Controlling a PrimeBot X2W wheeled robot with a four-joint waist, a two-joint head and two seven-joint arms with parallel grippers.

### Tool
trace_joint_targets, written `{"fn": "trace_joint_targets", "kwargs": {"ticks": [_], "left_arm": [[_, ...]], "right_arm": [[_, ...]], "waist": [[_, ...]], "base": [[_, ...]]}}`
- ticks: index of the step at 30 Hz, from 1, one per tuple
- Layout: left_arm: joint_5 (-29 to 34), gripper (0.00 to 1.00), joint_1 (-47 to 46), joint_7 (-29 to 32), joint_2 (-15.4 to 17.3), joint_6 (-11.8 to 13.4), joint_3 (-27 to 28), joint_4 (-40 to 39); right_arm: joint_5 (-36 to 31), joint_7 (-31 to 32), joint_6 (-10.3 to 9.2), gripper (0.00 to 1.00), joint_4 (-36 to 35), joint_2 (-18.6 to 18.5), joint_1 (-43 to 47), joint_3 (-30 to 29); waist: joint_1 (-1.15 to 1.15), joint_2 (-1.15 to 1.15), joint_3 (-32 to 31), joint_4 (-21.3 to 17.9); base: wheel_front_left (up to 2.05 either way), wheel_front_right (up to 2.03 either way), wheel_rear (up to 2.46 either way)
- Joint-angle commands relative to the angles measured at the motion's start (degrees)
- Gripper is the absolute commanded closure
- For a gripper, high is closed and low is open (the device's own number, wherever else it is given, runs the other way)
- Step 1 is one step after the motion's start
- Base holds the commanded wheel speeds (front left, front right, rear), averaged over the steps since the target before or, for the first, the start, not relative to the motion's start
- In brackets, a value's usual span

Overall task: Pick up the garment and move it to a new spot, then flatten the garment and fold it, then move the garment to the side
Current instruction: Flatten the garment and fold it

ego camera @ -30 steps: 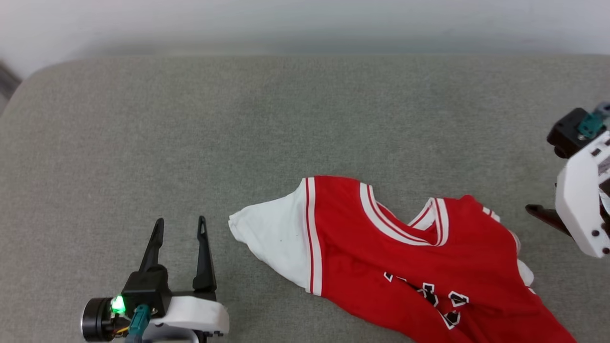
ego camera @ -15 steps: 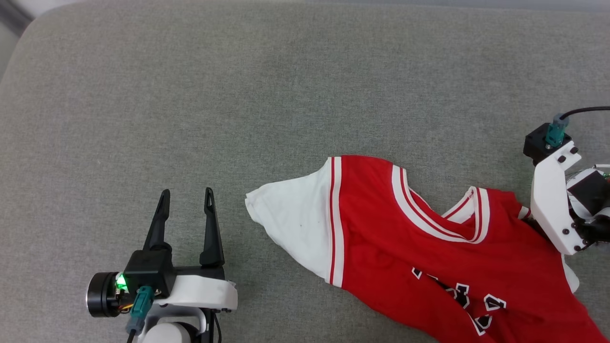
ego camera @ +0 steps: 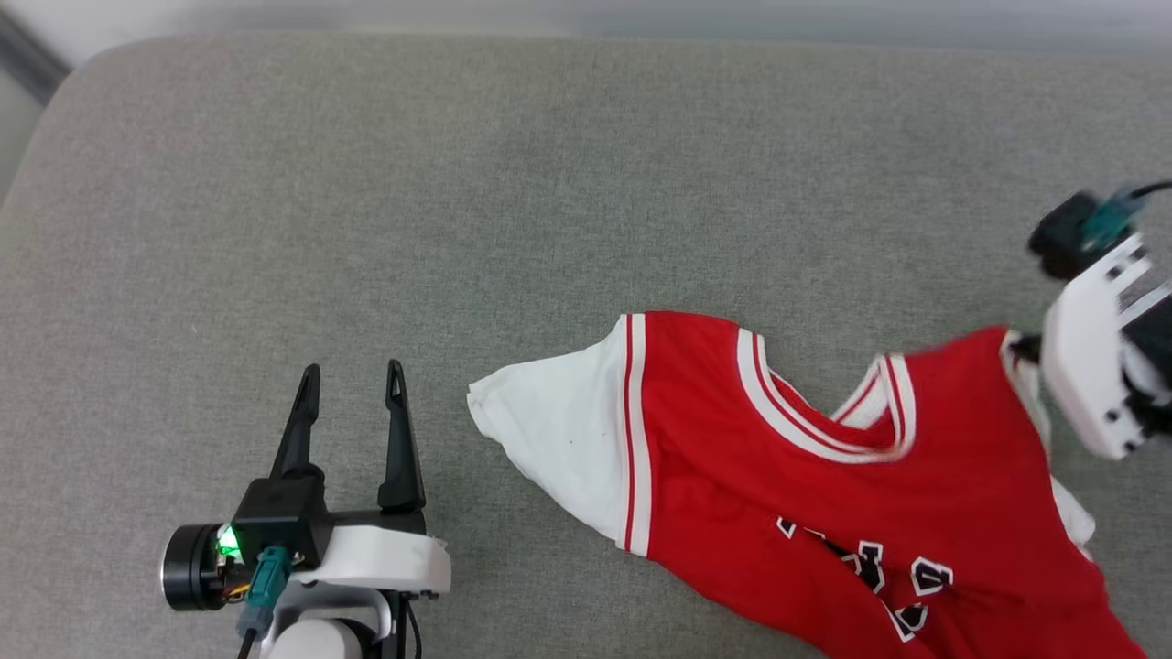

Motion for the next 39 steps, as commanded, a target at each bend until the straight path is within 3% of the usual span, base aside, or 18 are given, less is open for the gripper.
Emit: {"fn": "trace_joint_targets", "kwargs": {"ticks": [1, 6, 11, 15, 19, 25, 31, 32, 33, 39], "left_arm": [[-0.10, 0.00, 1.05, -0.15, -0.08, 0.31, 0.33, -0.01], [-0.50, 0.00, 2.11, -0.15, -0.14, 0.49, 0.54, -0.43], [-0.78, 0.00, 1.24, -0.15, -0.18, 0.49, -0.01, -1.15], [-1.13, 0.00, 0.23, -0.15, -0.17, 0.75, -0.67, -1.45], [-1.63, 0.00, -0.97, -0.15, -0.19, 1.00, -1.22, -1.34], [-2.20, 0.00, -2.74, -0.15, -0.18, 1.10, -2.04, -0.89], [-2.01, 0.00, -3.19, -0.15, -0.18, 1.00, -1.99, 0.50], [-1.79, 0.00, -3.09, -0.15, -0.19, 0.87, -1.82, 0.73], [-1.55, 0.00, -2.94, -0.15, -0.18, 0.67, -1.60, 0.97], [-0.10, 0.00, -2.22, -0.15, 0.89, -0.53, 0.57, 2.32]], "right_arm": [[-0.11, -1.06, -0.05, 1.00, -0.96, -1.79, -1.75, -0.33], [-0.31, -1.94, -0.05, 1.00, -3.91, -5.88, -5.50, -2.28], [-2.70, 0.27, -0.05, 1.00, -3.45, -7.04, -9.18, -3.96], [-5.61, 2.07, -0.05, 1.00, 1.09, -4.51, -11.35, -3.92], [-6.02, 1.82, -0.05, 1.00, 7.48, 1.42, -11.58, -4.07], [-6.30, 0.59, 0.02, 1.00, 13.88, 9.15, -10.44, 1.22], [-4.74, -2.32, 0.13, 1.00, 18.00, 11.97, -9.20, 5.33], [-4.78, -3.63, 0.13, 0.78, 18.29, 11.87, -9.42, 5.63], [-4.98, -5.26, 0.12, 0.00, 18.28, 11.71, -9.77, 5.97], [-5.58, -19.54, -0.07, 0.00, 15.44, 9.80, -10.54, 6.73]], "waist": [[-0.01, 0.00, -1.05, -0.46], [-0.01, 0.00, -1.73, -0.85], [-0.01, 0.00, -0.11, 0.00], [-0.01, 0.00, 2.26, 1.03], [-0.01, 0.00, 4.52, 2.11], [-0.01, 0.00, 6.66, 3.30], [-0.01, 0.00, 5.45, 3.04], [-0.01, 0.00, 4.90, 2.82], [-0.01, 0.00, 4.29, 2.51], [-0.01, 0.00, -0.01, 0.36]], "base": [[0.00, 0.00, 0.00], [0.00, 0.00, 0.00], [0.00, 0.00, 0.00], [0.00, 0.00, 0.00], [0.00, 0.00, 0.00], [0.00, 0.00, 0.00], [0.00, 0.00, 0.00], [0.00, 0.00, 0.00], [0.00, 0.00, 0.00], [0.00, 0.00, 0.00]]}}
